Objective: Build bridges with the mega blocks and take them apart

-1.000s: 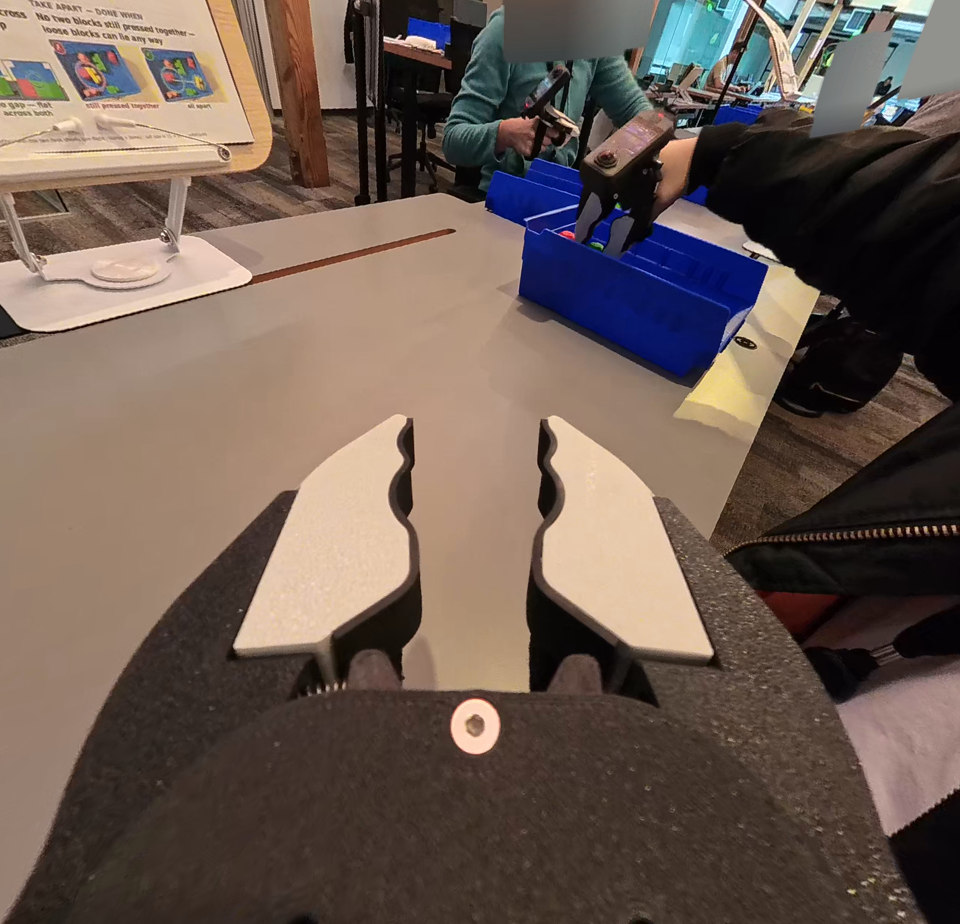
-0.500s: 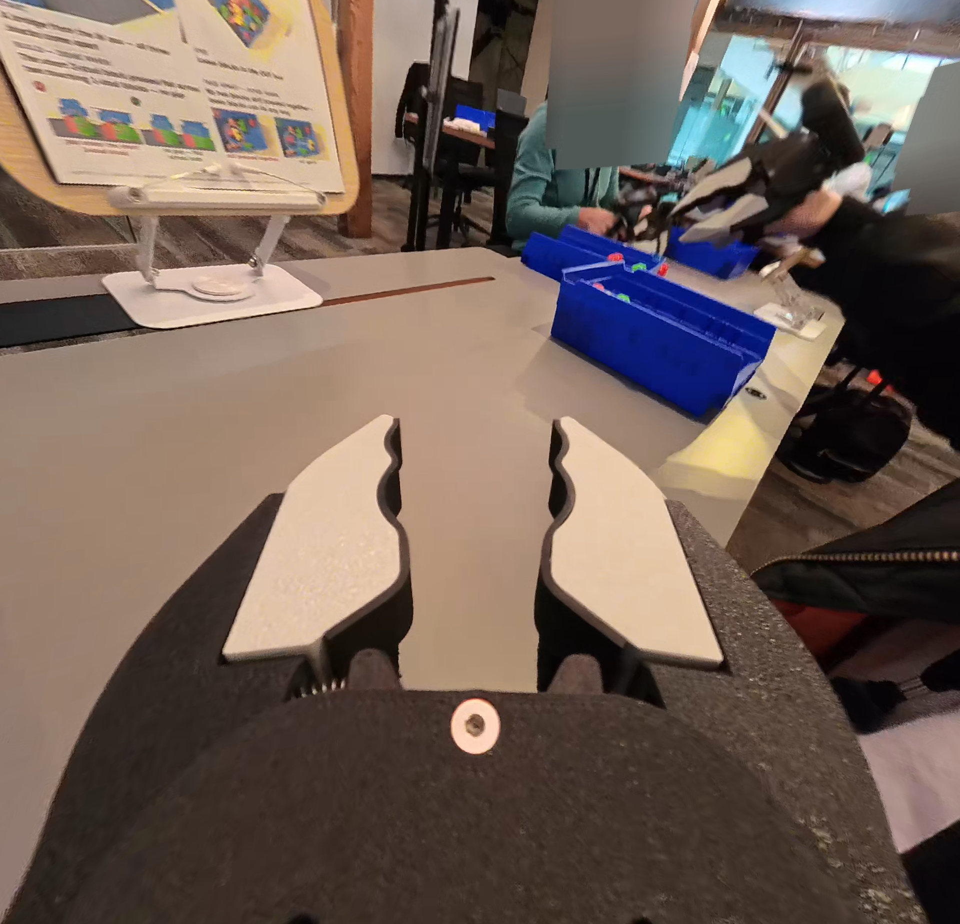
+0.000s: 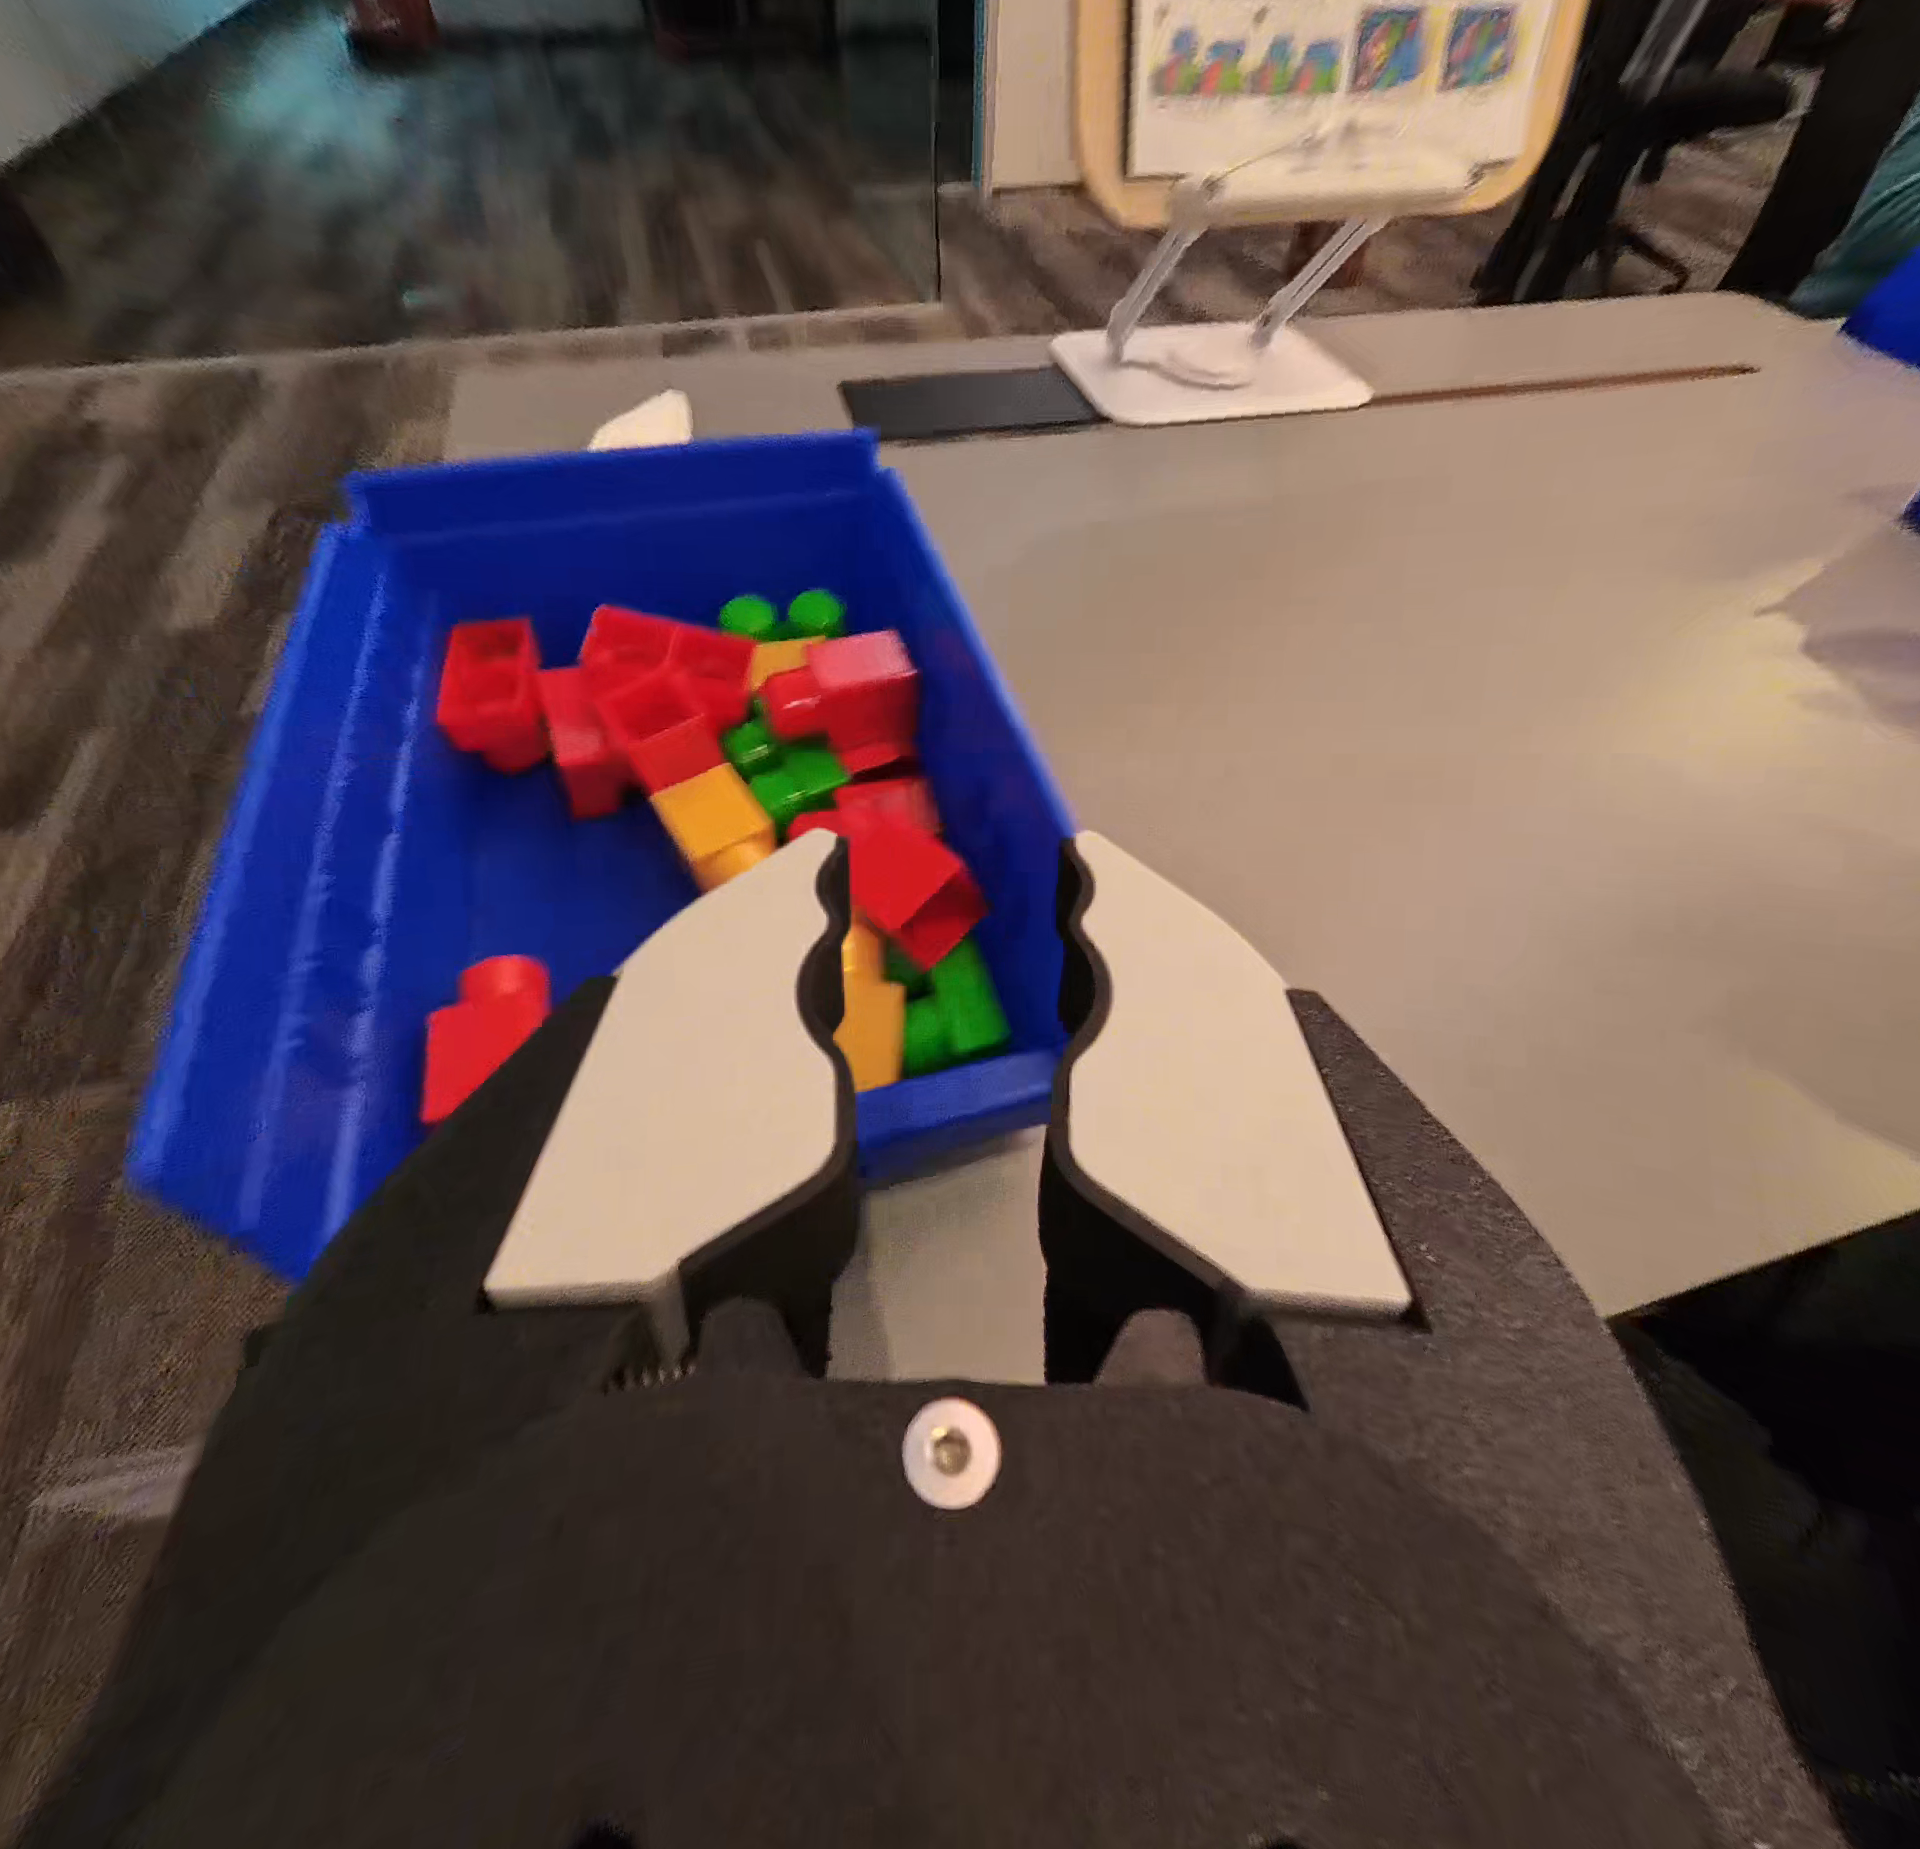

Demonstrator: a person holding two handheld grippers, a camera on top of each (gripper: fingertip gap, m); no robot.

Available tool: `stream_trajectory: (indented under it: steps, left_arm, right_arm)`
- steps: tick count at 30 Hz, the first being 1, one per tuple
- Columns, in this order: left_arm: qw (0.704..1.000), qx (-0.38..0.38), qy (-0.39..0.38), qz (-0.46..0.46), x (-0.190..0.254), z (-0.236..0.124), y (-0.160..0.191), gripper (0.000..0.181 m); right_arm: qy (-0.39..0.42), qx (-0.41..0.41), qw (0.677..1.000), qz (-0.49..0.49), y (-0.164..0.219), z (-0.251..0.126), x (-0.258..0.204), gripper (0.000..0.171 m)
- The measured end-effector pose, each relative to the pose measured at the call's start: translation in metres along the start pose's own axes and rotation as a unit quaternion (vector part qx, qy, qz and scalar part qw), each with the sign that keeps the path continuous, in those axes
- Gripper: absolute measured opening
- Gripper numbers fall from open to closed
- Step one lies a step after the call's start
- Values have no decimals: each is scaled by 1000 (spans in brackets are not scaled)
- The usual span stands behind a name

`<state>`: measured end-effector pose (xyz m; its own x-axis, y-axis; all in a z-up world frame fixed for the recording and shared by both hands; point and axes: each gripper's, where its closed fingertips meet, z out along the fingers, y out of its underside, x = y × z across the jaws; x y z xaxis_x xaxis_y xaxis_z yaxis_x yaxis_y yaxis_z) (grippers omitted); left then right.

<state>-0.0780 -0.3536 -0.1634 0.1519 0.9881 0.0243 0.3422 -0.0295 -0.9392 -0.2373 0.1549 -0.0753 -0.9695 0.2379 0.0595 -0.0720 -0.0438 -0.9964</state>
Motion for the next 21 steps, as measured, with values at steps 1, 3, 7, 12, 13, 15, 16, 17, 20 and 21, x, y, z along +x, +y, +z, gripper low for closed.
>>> stream_trajectory:
  steps: [1, 3, 7, 12, 13, 15, 16, 17, 20, 21]
  left_arm:
    - [1000, -7, -10, 2, -15, -2, 3, 38]
    - [999, -32, -39, 11, -46, -7, 12, 36]
    - [988, -128, -64, 53, -83, -9, 38, 35]
    - [960, -275, -49, 4, -100, 7, 62, 32]
    - [956, -289, -50, -15, -102, 13, 62, 29]
    - [950, -304, -32, -64, -99, 26, 60, 25]
    - [949, -305, -25, -79, -98, 33, 57, 22]
    - [945, -312, -37, -85, -102, 38, 58, 24]
    - [926, -360, -96, -54, -118, 46, 71, 37]
    - [919, -376, -113, -46, -121, 48, 76, 40]
  right_arm:
    - [-10, 0, 1000, 15, 6, 12, -4, 18]
    - [-21, -18, 999, 34, 21, 35, -10, 13]
    - [-50, -69, 996, 39, 52, 69, -30, 20]
    - [-74, -133, 988, 22, 80, 92, -46, 25]
    - [-81, -137, 987, 25, 82, 95, -48, 26]
    - [-91, -141, 985, 34, 84, 99, -51, 26]
    - [-98, -143, 984, 37, 85, 100, -53, 26]
    - [-103, -145, 983, 39, 86, 100, -54, 26]
    - [-113, -151, 981, 45, 92, 97, -54, 27]
    - [-115, -152, 981, 47, 94, 95, -54, 27]
